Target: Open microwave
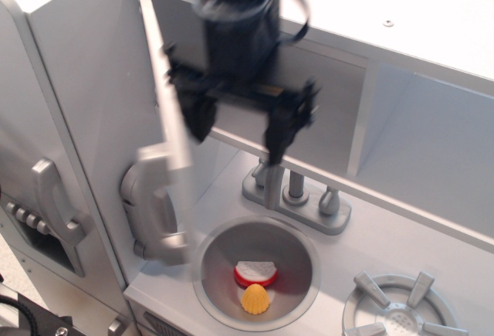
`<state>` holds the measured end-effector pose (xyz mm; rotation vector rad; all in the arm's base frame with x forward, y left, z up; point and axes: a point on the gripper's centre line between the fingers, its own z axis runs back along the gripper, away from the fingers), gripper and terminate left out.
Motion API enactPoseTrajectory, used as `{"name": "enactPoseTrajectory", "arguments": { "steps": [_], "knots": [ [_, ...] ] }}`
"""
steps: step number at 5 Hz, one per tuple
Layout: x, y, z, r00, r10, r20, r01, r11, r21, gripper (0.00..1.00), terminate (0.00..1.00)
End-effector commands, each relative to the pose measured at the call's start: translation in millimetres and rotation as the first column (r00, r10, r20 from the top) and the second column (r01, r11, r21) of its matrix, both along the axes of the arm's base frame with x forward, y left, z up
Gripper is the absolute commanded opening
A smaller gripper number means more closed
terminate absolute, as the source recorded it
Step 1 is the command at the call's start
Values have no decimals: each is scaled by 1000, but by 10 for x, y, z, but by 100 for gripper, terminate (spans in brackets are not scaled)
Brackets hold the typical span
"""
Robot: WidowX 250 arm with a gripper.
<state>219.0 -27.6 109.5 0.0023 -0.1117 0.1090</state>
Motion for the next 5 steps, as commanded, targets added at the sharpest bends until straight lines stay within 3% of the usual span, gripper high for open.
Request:
{"name": "enactPoseTrajectory", "arguments": {
  "steps": [1,4,5],
  "knots": [
    [-153,304,106,999,-16,49,13,999,53,100,0],
    [-295,368,608,999,-3,44,6,997,-75,100,0],
    [-224,293,698,999,11,39,-7,995,-102,100,100]
  ]
}}
